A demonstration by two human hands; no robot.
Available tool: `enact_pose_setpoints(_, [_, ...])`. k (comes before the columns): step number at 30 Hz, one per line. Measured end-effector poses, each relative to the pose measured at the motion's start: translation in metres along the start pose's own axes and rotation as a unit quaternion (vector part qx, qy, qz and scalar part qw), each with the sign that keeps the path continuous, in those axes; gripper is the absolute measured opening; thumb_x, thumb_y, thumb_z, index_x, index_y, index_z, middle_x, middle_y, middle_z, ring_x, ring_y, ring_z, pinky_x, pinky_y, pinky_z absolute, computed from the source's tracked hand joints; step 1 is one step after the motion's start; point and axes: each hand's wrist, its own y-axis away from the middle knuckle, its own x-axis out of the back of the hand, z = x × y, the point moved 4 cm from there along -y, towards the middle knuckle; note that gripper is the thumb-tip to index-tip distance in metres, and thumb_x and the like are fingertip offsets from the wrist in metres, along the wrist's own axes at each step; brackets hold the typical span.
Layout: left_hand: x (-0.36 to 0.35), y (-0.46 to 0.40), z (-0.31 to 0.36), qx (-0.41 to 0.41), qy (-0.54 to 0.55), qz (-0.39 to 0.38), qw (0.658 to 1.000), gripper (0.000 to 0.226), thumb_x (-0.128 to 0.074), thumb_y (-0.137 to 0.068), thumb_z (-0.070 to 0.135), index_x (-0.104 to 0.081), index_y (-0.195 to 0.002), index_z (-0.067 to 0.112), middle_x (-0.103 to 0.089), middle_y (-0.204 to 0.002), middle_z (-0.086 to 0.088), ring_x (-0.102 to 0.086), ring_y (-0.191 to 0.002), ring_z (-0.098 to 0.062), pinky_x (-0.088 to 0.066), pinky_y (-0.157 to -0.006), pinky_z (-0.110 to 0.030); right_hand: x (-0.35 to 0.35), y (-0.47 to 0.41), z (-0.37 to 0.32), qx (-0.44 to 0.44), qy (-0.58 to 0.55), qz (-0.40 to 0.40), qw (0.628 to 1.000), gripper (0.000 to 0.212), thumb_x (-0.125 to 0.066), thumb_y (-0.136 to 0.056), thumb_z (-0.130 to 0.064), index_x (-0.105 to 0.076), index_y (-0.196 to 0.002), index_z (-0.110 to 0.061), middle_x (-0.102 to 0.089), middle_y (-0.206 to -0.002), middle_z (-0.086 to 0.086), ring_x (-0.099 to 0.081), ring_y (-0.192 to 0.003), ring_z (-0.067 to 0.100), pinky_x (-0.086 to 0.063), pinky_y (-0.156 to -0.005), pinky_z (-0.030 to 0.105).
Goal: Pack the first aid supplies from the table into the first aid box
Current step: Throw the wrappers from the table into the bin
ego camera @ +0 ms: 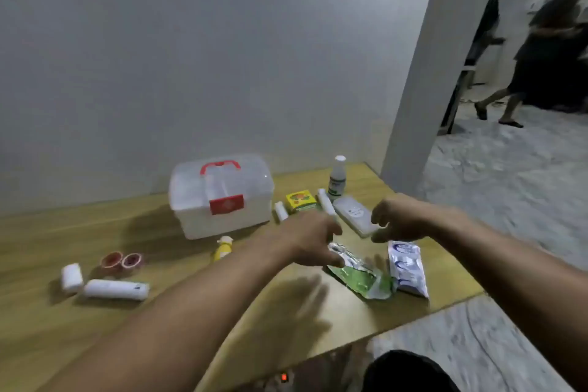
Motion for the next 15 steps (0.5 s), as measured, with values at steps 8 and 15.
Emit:
enact_pose_setpoints(8, [-0.087, 0.0, 0.037, -0.016, -0.051, -0.039, 0.998, 0.064, -0.063, -0.083, 0.037, -0.045, -0.142, 0.02, -0.044, -0.149, -0.005, -0.038, -0.137, -0.027, -0.036, -0.107, -0.036, -0.074, 0.047, 0.037, -0.124, -0.062, 0.086, 0.987, 0.038, -0.07, -0.08, -0.039, -0.068, -0.106, -0.012, -0.07, -0.109, 0.011, -0.061, -0.103, 0.031, -0.051, -0.082, 0.035])
enact_pose_setpoints(15, [-0.093, 0.021, 0.06, -0.051, -0.119, 0.079, 0.988, 0.029, -0.05, -0.088, 0.034, -0.068, -0.096, 0.013, -0.069, -0.096, -0.012, -0.059, -0.093, -0.035, -0.048, -0.073, -0.039, -0.075, 0.096, 0.058, -0.22, -0.198, 0.145, 0.944, 0.03, -0.08, -0.072, -0.015, -0.057, -0.088, -0.004, -0.06, -0.109, 0.024, -0.057, -0.112, 0.036, -0.047, -0.081, 0.034])
